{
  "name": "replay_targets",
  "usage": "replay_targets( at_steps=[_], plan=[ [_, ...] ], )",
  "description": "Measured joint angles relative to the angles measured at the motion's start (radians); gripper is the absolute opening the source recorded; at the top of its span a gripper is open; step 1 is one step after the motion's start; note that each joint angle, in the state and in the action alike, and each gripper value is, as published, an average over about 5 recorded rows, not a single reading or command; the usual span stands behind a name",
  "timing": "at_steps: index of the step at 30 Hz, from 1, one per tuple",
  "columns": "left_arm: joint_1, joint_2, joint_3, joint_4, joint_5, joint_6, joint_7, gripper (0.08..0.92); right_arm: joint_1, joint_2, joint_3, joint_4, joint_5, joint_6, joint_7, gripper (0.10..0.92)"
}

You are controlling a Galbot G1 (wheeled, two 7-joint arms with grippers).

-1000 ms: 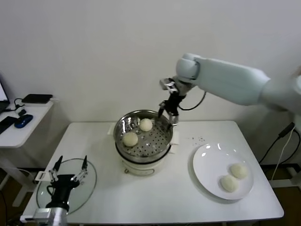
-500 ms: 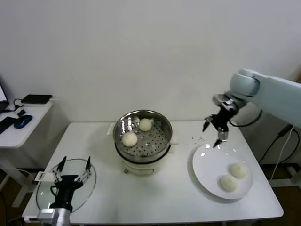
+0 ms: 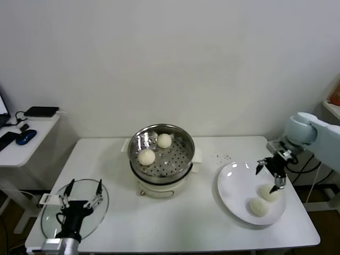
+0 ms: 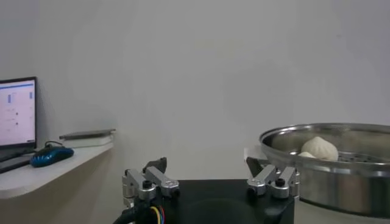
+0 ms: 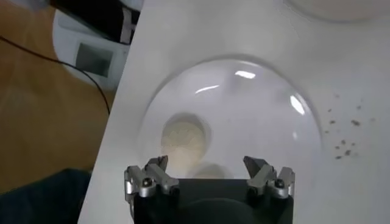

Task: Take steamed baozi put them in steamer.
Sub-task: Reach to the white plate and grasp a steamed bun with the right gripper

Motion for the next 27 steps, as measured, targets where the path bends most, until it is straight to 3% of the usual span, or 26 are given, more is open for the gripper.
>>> replay_targets(
  at_steps=[27],
  plan=[
    [-0.002,0.004,-0.008,0.025,-0.003,-0.001,0.000,0.823,-0.279,0.057,0.172,-0.050,-0.158,0.031,0.080,0.823]
  ],
)
